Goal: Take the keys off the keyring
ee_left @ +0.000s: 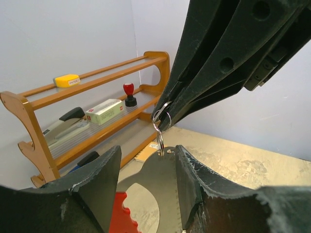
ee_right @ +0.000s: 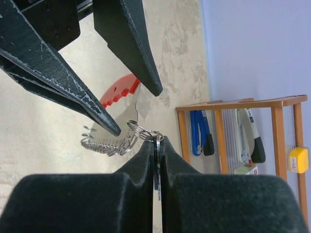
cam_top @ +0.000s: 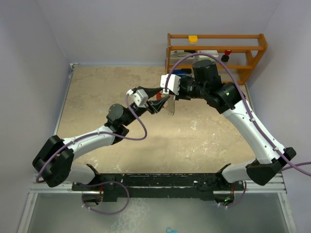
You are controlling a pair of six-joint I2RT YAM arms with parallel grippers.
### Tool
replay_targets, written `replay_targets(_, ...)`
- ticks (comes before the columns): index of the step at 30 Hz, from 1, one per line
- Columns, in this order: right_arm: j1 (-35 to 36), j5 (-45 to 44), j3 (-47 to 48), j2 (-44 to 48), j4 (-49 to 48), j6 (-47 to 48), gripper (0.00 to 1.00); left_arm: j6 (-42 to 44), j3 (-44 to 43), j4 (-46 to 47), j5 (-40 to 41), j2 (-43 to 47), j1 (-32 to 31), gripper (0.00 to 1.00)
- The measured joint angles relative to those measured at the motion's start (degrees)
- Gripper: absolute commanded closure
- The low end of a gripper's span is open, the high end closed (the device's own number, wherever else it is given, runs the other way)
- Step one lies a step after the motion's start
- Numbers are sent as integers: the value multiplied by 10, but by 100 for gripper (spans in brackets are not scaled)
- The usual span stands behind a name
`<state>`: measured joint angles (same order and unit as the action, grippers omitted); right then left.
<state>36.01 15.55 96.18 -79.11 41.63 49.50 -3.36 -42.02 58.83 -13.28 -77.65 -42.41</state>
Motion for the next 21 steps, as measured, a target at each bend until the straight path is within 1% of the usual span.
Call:
replay_targets(10,0,2,0,0,0,0,100,0,-12,16,0,-15,0,54)
replay_targets(21,0,4,0,0,0,0,100,0,-25,21,0,-31,0,64)
